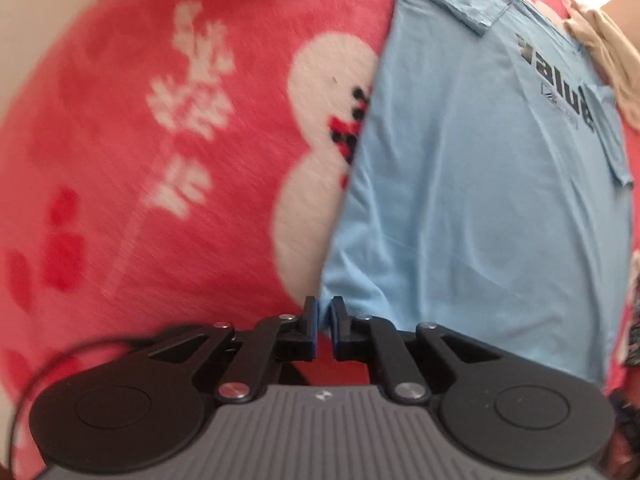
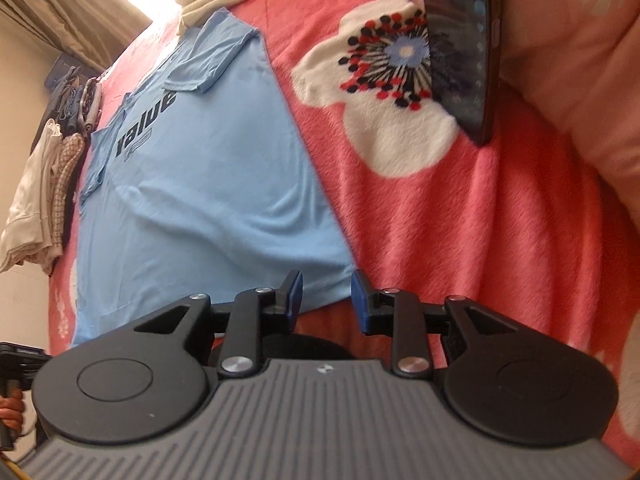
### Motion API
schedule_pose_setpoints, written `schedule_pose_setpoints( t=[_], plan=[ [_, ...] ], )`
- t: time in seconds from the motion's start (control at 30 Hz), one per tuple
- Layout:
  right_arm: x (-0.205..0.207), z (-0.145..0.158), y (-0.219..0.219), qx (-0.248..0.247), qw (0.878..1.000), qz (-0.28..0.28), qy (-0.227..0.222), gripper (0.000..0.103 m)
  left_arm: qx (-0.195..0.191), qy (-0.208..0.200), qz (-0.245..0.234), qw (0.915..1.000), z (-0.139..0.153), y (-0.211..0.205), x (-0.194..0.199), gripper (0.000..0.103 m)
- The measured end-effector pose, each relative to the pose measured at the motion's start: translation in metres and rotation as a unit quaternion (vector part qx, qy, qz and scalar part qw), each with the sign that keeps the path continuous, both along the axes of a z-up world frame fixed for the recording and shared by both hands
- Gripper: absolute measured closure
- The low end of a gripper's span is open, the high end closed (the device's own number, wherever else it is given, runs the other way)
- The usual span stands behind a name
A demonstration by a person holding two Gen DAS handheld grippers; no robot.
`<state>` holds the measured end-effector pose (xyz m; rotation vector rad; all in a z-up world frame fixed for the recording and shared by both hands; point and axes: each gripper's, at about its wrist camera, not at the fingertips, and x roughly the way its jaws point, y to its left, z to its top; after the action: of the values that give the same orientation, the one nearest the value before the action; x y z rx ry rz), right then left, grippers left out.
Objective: Fold clothes
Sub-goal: 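Move both grippers to the T-shirt hem and grasp it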
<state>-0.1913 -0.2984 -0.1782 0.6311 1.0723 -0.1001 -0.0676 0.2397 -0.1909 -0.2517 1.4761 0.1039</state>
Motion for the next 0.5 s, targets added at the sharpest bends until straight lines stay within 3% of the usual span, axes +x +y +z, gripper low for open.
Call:
schedule_pose_setpoints(
  t=[0.07,0.13,0.2,0.27,0.33,0.4,0.5],
  plan=[
    [-0.002,0.0,-0.002,-0.007,1.0,-0.004,-0.001,0.075,0.025,0.0,-0.018,0.9995,0.004,0.002,0.002,0.096],
    [-0.004,-0.002,-0.005,-0.009,1.0,-0.01,0.001,0.073,0.006,-0.001,-0.021,0.9998,0.005,0.007,0.004,0.095],
    [-0.006,-0.003,-0.007,-0.006,1.0,-0.018,0.003,0.072,-0.031,-0.005,-0.024,0.9992,0.006,0.01,0.006,0.081],
    [-0.006,-0.004,-0.01,-0.001,1.0,-0.023,0.001,0.07,-0.075,-0.019,-0.036,0.9964,0.005,0.006,0.008,0.056],
    [-0.004,-0.004,-0.011,0.001,1.0,-0.025,-0.003,0.068,-0.063,-0.034,-0.063,0.9954,0.003,-0.009,0.014,0.049],
    [0.004,-0.002,-0.012,-0.001,1.0,-0.022,-0.011,0.065,-0.033,-0.032,-0.089,0.995,-0.004,-0.023,0.019,0.049],
    [0.021,0.0,-0.008,-0.014,1.0,-0.002,-0.022,0.063,0.026,0.002,-0.154,0.9877,-0.023,-0.044,0.024,0.049]
  ],
)
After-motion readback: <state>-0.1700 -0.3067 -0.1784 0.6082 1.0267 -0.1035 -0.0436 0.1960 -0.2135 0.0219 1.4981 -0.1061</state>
